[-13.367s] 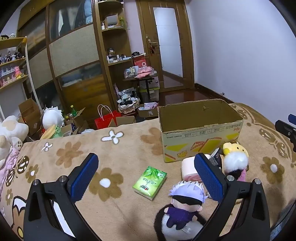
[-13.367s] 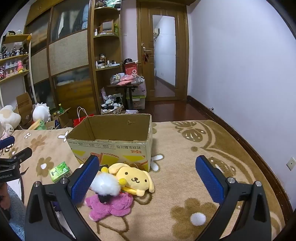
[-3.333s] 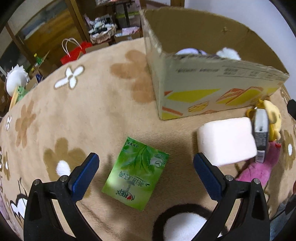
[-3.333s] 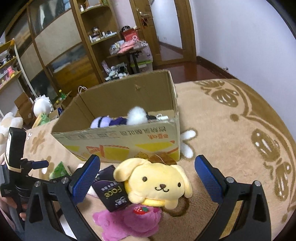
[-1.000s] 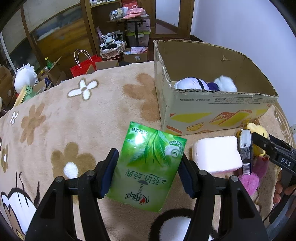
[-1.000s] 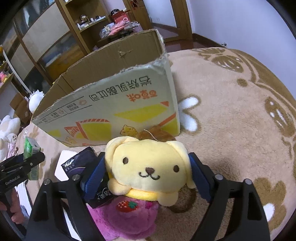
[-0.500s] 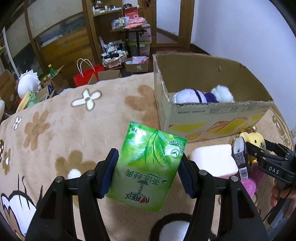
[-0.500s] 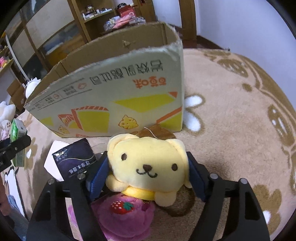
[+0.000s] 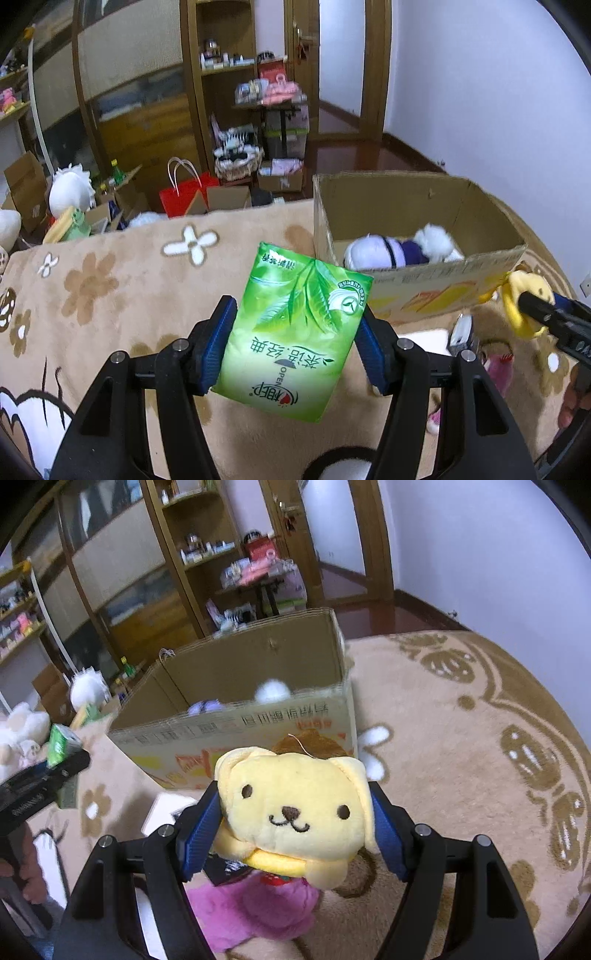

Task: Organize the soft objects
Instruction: 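Carry the green tissue pack and yellow dog plush into the box, releasing both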

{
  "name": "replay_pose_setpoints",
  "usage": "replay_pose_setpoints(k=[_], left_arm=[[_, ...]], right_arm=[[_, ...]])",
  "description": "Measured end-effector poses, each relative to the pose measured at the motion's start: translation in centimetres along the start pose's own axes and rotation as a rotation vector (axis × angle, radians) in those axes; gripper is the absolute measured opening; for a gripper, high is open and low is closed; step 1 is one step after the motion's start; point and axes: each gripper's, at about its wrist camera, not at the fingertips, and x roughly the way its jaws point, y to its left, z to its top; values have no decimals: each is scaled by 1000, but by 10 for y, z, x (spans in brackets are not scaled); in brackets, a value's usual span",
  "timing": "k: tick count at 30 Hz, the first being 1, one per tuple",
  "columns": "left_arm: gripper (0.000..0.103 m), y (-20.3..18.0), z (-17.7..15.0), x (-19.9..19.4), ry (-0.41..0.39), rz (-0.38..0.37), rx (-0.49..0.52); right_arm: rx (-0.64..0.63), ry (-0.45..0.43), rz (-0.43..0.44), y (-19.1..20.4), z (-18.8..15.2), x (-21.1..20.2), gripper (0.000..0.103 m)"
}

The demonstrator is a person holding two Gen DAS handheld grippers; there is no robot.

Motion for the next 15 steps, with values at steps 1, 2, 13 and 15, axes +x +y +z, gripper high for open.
replay_pose_setpoints(k=[1,2,13,15], left_arm=[[61,-1,1,-3,-16,0,2],[61,-3,3,-5,-28,-1,4],[61,-17,39,-18,-175,-39,27],[61,-22,45,-17,-190,-40,42]], right_arm=[[10,-22,10,-1,3,-7,79],[20,-43,19,-2,5,-13,79],[29,-242,75,2,38,-60,80],[15,-262,79,5,44,-62,80]])
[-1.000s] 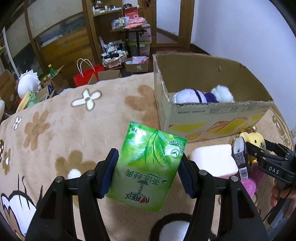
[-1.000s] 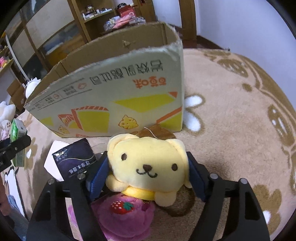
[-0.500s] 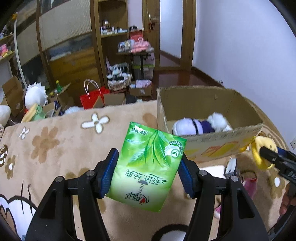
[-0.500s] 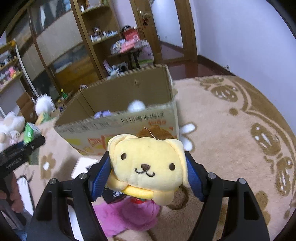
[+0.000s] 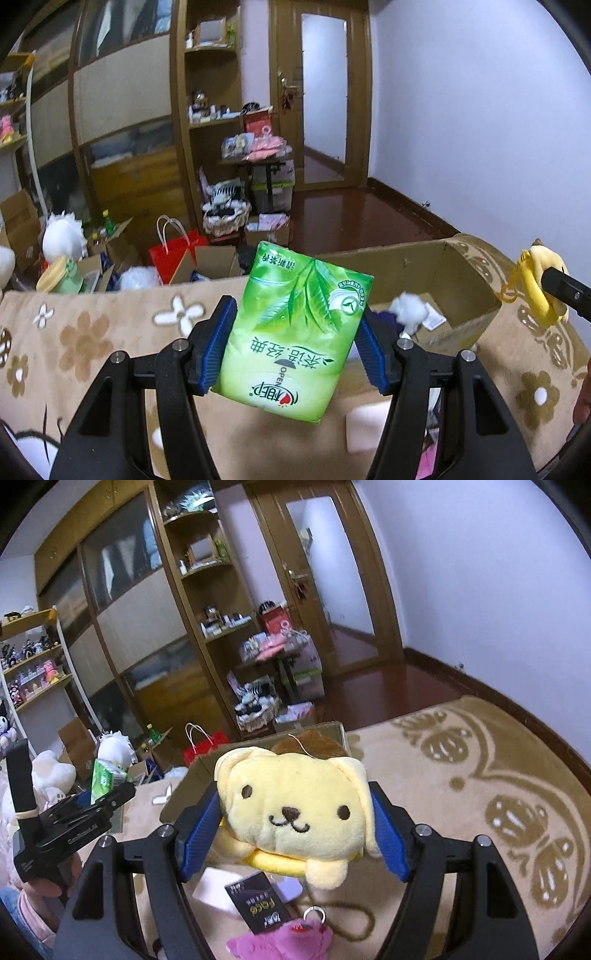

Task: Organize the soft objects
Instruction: 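Carry the green tissue pack and yellow dog plush into the box, releasing both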

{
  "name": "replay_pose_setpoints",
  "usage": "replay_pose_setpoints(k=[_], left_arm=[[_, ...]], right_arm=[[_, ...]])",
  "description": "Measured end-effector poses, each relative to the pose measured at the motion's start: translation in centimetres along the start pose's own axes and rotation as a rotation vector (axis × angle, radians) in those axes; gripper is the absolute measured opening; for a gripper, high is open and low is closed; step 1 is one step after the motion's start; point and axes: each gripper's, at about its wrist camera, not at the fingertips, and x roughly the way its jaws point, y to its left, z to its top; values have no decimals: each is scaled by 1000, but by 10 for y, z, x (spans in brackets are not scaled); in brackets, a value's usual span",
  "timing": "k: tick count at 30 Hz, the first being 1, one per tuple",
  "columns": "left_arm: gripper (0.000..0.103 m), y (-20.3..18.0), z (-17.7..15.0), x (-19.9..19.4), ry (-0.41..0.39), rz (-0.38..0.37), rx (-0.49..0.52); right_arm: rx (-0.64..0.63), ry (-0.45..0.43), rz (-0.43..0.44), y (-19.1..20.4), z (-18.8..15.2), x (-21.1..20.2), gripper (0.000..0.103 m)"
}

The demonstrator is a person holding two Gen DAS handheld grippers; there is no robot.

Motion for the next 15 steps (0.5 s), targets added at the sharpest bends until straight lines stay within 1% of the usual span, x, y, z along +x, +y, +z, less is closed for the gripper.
replay_pose_setpoints(k=[3,9,15], left_arm=[[61,-6,10,7,-17,-15,10],[61,-18,21,24,-22,-43,24],[61,-30,24,45,1,-77,35]], right_arm=[[-17,-16,10,3,7,2,80],[-67,-40,37,10,20,19,81],[-116,-50,46,14,23,38,82]])
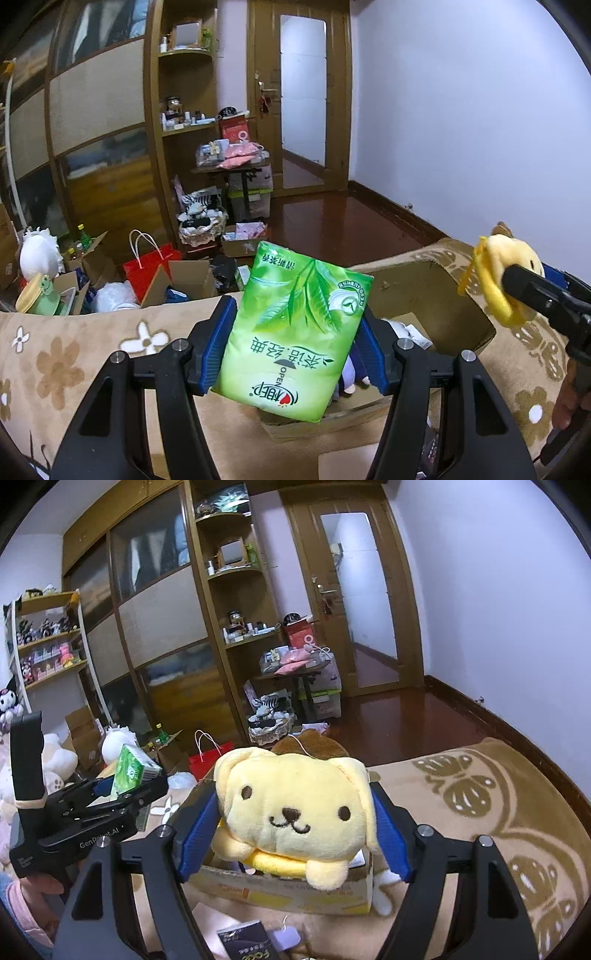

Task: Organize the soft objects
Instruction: 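Carry the green tissue pack and yellow dog plush into the box, releasing both, then withdraw both grippers from the box toward the remaining items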

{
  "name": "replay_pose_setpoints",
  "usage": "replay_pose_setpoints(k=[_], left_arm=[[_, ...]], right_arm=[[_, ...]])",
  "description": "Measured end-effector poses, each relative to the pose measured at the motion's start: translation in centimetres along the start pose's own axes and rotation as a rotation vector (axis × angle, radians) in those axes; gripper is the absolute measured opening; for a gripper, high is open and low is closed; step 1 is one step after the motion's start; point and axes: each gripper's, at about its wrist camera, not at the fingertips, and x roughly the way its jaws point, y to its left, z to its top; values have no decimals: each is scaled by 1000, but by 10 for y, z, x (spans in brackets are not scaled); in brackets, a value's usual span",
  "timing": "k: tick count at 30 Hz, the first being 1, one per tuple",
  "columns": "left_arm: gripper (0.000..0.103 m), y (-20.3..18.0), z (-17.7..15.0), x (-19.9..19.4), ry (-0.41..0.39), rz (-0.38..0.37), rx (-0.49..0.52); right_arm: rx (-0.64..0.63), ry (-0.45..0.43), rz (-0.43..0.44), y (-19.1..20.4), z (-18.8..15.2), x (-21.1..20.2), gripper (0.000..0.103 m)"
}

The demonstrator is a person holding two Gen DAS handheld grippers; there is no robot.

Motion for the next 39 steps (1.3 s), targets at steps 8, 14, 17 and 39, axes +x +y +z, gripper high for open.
replay_pose_setpoints(k=[8,14,17,39], left_arm=[[62,-9,-11,31,71,-20,39],[63,-11,-16,42,99,-28,50],[74,-11,-18,44,128,-36,46],[94,11,-32,21,160,33,17]], right_arm=[[-22,45,-12,-2,-11,27,84],[-13,62,-1,-4,-14,35,88],[-3,70,1,-3,-15,35,90],[32,96,7,0,-16,29,103]])
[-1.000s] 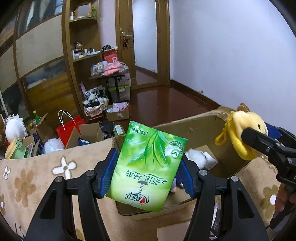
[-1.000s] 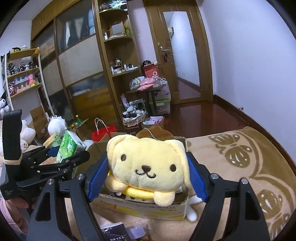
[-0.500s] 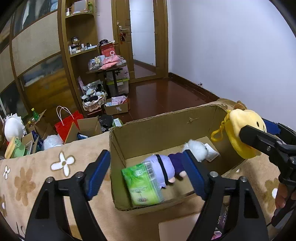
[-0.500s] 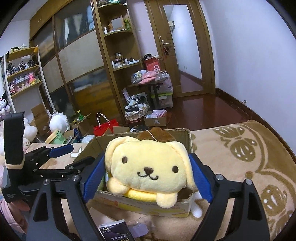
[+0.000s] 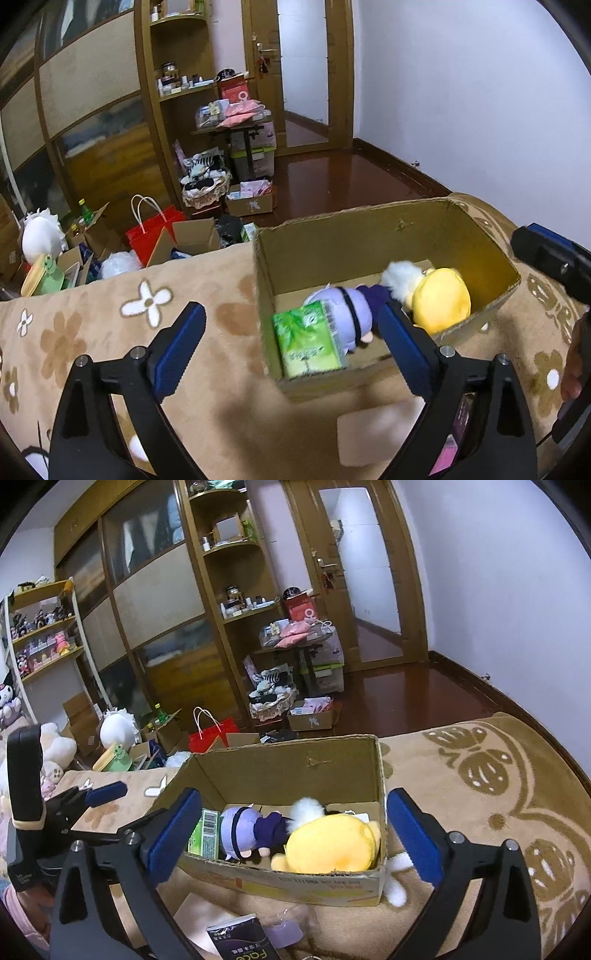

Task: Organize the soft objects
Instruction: 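Withdraw both grippers from the box toward the remaining items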

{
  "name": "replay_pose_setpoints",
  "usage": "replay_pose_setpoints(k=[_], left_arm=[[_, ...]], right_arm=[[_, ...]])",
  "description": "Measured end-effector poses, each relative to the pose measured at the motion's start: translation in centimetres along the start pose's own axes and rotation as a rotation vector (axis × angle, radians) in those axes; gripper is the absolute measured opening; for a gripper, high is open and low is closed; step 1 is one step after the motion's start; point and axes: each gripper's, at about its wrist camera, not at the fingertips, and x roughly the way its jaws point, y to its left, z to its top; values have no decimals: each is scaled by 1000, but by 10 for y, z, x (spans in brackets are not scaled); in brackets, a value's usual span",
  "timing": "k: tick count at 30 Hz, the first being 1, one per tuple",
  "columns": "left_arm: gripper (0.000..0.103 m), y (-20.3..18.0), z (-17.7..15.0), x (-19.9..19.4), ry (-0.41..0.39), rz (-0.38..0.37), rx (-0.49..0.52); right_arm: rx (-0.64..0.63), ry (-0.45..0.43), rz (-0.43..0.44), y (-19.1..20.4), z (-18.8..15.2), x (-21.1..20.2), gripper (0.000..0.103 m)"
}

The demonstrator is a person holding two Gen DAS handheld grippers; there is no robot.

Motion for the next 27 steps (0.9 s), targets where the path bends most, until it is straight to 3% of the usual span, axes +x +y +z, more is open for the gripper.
replay_pose_setpoints(k=[12,27], left_arm=[[94,2,-23,-36,75,-26,-1],[94,-16,-50,-82,70,-26,52]], right_arm=[[2,3,-30,9,-13,-42,103],[-16,16,-15,32,-32,-78,103]])
